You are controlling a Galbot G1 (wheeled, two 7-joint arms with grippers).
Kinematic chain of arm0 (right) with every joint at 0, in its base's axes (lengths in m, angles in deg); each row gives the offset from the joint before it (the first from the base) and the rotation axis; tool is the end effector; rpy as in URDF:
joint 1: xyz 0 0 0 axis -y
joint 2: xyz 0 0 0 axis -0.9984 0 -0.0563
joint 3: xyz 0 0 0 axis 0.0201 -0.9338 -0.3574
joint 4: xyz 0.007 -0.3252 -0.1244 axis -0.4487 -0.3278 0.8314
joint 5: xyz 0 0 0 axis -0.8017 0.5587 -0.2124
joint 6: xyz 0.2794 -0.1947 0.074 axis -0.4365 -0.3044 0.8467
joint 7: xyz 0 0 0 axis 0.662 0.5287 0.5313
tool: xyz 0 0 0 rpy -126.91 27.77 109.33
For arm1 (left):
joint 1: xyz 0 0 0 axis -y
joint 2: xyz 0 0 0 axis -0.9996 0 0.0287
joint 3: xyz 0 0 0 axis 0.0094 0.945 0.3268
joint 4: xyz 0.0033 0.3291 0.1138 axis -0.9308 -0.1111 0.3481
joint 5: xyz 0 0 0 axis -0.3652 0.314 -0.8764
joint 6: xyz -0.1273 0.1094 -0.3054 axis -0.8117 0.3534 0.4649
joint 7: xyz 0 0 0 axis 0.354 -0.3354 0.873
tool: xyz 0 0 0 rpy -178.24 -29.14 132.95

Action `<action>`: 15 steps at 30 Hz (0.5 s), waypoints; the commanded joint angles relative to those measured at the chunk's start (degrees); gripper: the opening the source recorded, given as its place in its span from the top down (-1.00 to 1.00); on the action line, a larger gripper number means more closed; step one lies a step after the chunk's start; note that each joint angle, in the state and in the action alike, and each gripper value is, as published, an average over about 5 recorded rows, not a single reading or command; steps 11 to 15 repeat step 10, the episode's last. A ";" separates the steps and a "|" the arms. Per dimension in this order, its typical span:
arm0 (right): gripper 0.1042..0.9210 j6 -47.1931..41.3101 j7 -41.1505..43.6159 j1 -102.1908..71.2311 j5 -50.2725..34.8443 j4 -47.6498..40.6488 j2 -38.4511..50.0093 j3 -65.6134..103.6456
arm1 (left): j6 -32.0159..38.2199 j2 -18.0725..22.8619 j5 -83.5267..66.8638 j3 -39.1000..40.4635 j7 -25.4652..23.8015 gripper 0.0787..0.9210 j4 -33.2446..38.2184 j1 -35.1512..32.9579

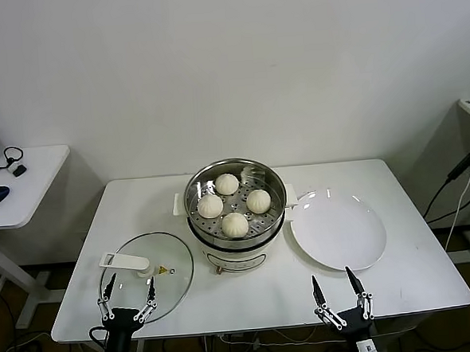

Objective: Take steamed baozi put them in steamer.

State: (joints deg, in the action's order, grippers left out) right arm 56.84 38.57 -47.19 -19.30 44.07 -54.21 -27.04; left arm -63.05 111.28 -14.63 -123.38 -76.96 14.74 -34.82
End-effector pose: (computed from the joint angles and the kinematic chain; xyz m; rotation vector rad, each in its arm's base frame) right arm 0.0695 -0.0446 -0.4083 -0.2902 2.9836 0.1840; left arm 0.1067 0.0688 -0.4080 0.0359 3.0936 0.5268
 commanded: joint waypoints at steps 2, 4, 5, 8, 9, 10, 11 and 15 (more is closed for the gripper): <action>-0.76 2.71 0.19 -3.12 1.26 -1.04 -2.25 -0.24 | -0.02 2.80 0.00 0.02 -0.01 -0.77 0.09 0.02; -0.76 2.75 0.09 -2.91 1.31 -1.10 -2.26 -0.44 | -0.03 2.80 -0.01 0.02 -0.02 -0.77 0.11 0.03; -0.76 2.76 0.04 -2.83 1.31 -1.08 -2.27 -0.53 | -0.03 2.80 -0.03 0.03 -0.02 -0.77 0.13 0.04; -0.76 2.77 -0.06 -2.78 1.34 -0.99 -2.25 -0.79 | -0.04 2.80 -0.13 0.04 -0.01 -0.77 0.21 0.03; -0.76 2.76 -0.08 -2.79 1.34 -0.98 -2.24 -0.84 | -0.04 2.80 -0.15 0.04 -0.01 -0.77 0.22 0.03; -0.76 2.76 -0.11 -2.80 1.35 -0.98 -2.23 -0.89 | -0.04 2.80 -0.17 0.04 -0.01 -0.77 0.23 0.03; -0.76 2.76 -0.11 -2.80 1.35 -0.98 -2.23 -0.89 | -0.04 2.80 -0.17 0.04 -0.01 -0.77 0.23 0.03; -0.76 2.76 -0.11 -2.80 1.35 -0.98 -2.23 -0.89 | -0.04 2.80 -0.17 0.04 -0.01 -0.77 0.23 0.03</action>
